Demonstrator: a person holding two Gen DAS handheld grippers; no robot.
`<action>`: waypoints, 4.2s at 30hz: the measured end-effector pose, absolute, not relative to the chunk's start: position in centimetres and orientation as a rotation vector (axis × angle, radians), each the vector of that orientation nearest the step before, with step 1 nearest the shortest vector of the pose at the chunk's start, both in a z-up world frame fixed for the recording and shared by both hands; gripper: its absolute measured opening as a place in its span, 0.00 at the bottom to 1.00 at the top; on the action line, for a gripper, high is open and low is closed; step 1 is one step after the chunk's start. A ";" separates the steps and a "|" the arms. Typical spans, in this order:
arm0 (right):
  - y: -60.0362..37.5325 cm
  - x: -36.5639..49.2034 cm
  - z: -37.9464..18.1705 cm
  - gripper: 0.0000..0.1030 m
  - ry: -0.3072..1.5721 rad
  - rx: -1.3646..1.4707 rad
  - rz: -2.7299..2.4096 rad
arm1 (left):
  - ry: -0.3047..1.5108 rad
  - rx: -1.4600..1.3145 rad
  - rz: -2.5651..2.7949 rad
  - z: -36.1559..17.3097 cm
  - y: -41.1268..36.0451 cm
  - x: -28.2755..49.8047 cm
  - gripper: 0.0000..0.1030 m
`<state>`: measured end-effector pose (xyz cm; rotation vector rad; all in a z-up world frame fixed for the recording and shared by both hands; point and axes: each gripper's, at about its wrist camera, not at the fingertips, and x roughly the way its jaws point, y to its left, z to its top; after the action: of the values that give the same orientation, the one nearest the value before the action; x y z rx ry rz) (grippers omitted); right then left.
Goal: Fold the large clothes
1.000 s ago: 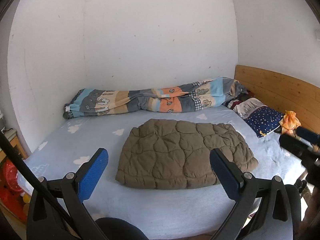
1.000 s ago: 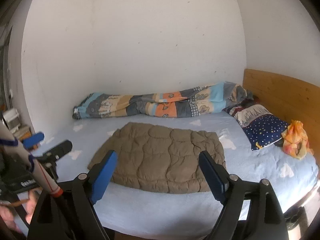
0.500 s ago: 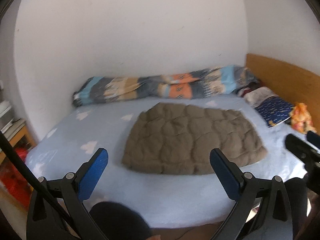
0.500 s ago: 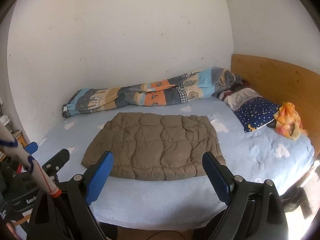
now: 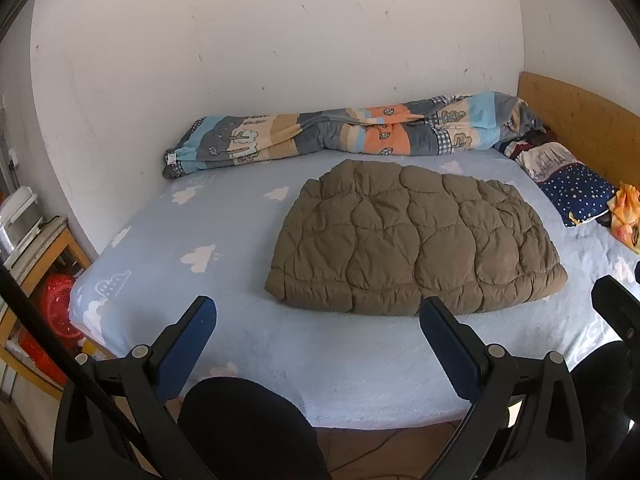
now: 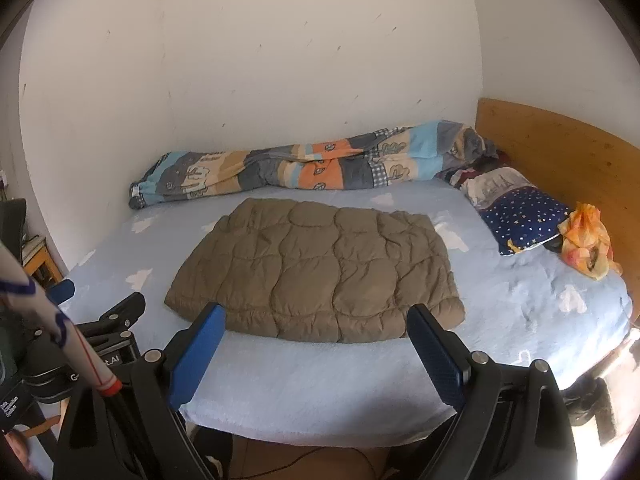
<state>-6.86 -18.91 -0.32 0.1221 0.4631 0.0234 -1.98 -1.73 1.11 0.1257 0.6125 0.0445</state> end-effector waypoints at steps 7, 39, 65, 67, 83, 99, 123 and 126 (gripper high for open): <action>-18.7 -6.3 -1.0 0.92 0.485 0.124 0.018 | 0.650 0.129 0.031 0.3 -1.8 -1.1 0.98; -18.3 -4.9 -2.4 0.92 0.534 0.139 0.021 | 0.690 0.139 0.029 -1.1 -1.9 -0.2 0.98; -18.5 -5.0 -2.8 0.92 0.538 0.141 0.023 | 0.689 0.139 0.029 -1.2 -1.8 -0.2 0.98; -18.6 -5.1 -2.9 0.92 0.539 0.141 0.024 | 0.690 0.138 0.028 -1.2 -1.8 -0.2 0.98; -18.7 -5.2 -3.1 0.92 0.544 0.139 0.026 | 0.690 0.139 0.028 -1.1 -1.7 -0.2 0.98; -18.8 -5.1 -3.1 0.92 0.547 0.138 0.029 | 0.690 0.137 0.028 -1.2 -1.8 -0.2 0.98; -18.9 -5.1 -3.2 0.92 0.551 0.139 0.030 | 0.693 0.136 0.027 -1.2 -1.7 -0.2 0.98; -18.9 -5.2 -3.3 0.92 0.551 0.139 0.030 | 0.693 0.134 0.026 -1.2 -1.7 -0.2 0.98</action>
<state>-5.21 -18.91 -3.27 0.1389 0.5513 0.0304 -0.23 -1.68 -1.25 0.1339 0.6933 0.0265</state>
